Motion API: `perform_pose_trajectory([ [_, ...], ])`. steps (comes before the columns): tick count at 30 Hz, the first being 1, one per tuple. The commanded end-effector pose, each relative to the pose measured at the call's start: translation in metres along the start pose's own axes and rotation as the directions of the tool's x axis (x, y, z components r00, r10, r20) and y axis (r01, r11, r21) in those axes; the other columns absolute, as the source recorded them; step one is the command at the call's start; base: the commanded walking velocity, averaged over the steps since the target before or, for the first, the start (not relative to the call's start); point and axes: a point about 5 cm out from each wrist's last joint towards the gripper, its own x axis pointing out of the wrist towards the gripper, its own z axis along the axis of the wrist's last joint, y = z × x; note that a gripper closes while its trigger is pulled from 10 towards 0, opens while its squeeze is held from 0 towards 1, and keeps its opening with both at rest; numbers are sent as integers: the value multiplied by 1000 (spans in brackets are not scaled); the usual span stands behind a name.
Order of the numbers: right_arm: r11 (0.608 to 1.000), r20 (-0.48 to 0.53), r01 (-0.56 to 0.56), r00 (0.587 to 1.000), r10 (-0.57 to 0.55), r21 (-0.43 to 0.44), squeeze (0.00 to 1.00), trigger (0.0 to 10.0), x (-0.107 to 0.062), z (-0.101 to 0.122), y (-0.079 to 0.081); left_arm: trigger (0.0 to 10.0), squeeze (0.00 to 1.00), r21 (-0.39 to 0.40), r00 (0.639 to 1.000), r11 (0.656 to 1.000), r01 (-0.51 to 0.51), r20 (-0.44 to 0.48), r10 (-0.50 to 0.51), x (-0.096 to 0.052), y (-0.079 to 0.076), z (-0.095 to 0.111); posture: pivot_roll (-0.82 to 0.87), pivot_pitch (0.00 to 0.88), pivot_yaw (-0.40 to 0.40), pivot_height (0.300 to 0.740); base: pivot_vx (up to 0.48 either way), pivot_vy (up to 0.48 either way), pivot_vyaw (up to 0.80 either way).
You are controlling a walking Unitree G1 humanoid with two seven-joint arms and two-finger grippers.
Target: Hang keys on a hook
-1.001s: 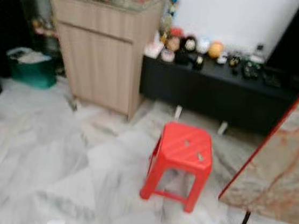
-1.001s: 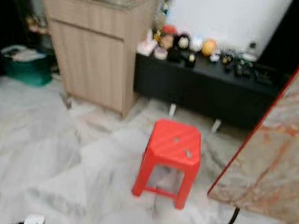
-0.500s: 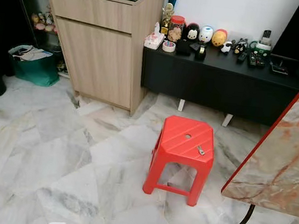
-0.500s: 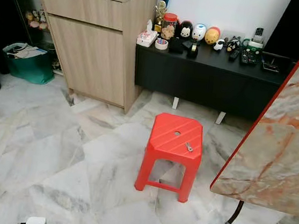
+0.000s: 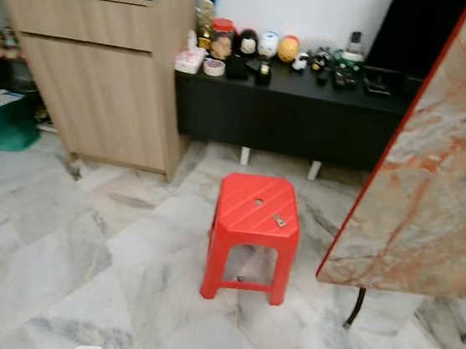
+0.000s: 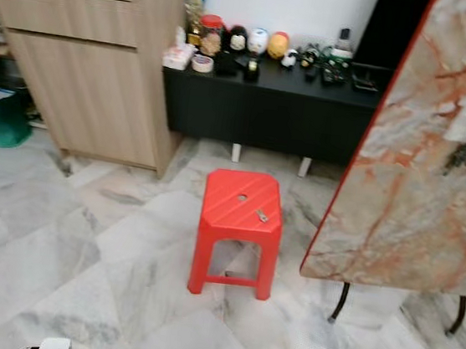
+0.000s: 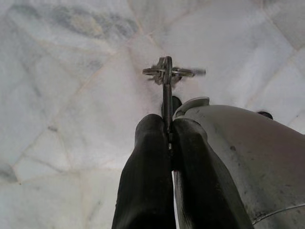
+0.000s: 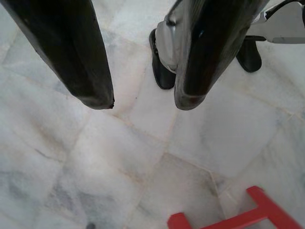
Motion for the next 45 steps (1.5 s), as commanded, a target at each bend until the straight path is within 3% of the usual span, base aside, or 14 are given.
perform_pose_trajectory([
  [1,1000,-1,5,1000,-5,5,0,10000,0,1,-1,10000,0,26,1000,1000,3,-6,-3,0,1,0,52,0,-46,713,0,0,-606],
  [25,1000,6,4,1000,-4,11,0,10000,0,1,0,10000,0,26,1000,1000,-1,-6,1,0,2,0,60,0,-42,713,0,0,-51],
  [45,999,-5,-7,1000,7,36,0,10000,1,-5,13,10000,0,53,999,998,-31,19,30,-2,15,3,55,0,18,713,0,0,0],
])
